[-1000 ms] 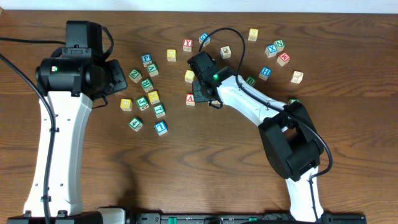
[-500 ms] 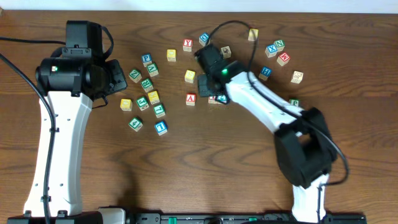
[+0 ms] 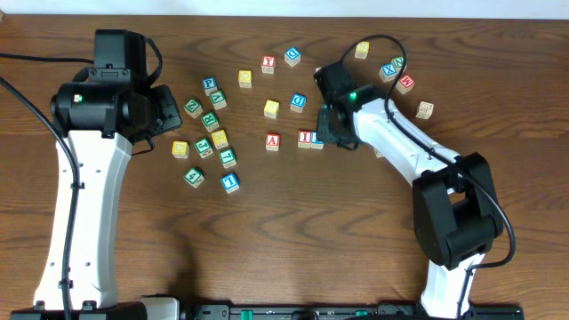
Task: Spell out AI2
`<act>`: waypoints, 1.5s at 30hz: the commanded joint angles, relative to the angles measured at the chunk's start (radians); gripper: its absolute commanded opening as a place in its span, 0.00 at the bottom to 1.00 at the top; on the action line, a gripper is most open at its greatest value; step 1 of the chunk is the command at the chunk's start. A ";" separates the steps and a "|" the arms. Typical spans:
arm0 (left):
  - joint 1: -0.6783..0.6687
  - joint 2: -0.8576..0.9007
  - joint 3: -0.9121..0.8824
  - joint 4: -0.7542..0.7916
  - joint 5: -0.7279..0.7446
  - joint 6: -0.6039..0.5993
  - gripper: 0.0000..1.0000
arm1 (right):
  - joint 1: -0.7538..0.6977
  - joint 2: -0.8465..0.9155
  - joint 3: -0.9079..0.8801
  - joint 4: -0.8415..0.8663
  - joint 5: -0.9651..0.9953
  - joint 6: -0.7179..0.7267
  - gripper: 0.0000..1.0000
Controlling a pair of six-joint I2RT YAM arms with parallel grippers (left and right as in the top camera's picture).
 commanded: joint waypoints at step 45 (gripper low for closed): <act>0.005 0.005 0.015 -0.002 -0.013 0.009 0.41 | 0.027 0.007 -0.130 0.240 -0.014 -0.005 0.01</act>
